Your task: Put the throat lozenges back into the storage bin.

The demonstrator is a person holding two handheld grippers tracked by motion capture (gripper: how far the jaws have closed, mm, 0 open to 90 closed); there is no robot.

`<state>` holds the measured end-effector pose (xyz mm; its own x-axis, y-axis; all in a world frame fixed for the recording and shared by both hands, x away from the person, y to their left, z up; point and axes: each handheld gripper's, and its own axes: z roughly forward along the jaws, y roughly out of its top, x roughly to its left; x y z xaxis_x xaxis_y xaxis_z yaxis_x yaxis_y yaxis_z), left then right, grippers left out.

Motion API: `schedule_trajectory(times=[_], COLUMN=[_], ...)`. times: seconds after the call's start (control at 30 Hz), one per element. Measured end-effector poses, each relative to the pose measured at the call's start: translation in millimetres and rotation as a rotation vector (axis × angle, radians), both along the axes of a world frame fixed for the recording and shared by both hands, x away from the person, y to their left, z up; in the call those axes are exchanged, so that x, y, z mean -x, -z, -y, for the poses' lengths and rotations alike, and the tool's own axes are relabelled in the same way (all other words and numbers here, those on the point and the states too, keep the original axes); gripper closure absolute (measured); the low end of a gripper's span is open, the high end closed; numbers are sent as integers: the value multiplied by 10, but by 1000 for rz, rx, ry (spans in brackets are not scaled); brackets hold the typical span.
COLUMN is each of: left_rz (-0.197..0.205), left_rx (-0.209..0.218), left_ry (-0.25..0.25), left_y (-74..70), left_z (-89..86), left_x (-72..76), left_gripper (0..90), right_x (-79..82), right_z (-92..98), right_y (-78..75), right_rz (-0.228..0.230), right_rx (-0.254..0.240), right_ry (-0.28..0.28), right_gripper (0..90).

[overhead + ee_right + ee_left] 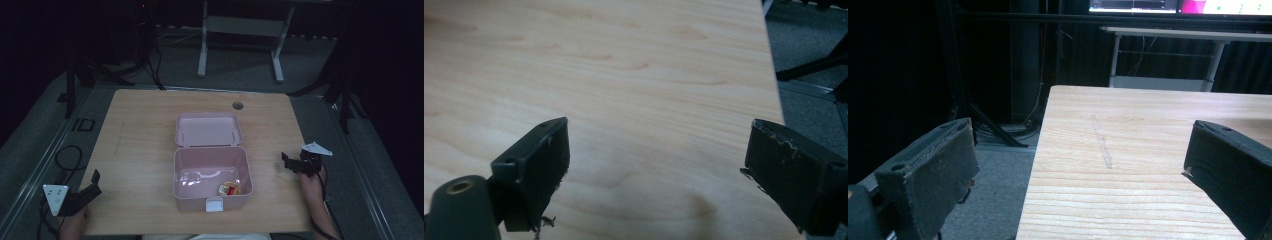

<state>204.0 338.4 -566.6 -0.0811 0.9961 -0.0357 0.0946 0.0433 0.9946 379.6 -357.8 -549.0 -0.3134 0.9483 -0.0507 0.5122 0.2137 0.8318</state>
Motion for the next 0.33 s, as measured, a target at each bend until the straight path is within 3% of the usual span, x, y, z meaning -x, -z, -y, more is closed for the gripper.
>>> schedule_trajectory(times=[0.17, 0.33], left_rz=[2, 1], left_rx=[-2, -1], left_ry=[-1, 1], left_y=[1, 0], left_z=[3, 1], left_x=[2, 1], left_gripper=[11, 11], right_x=[-47, -58], right_z=[67, 56], right_y=[37, 46], right_rz=[-34, -37], right_rx=[-20, -10], right_ry=[14, 14], right_gripper=[106, 106])
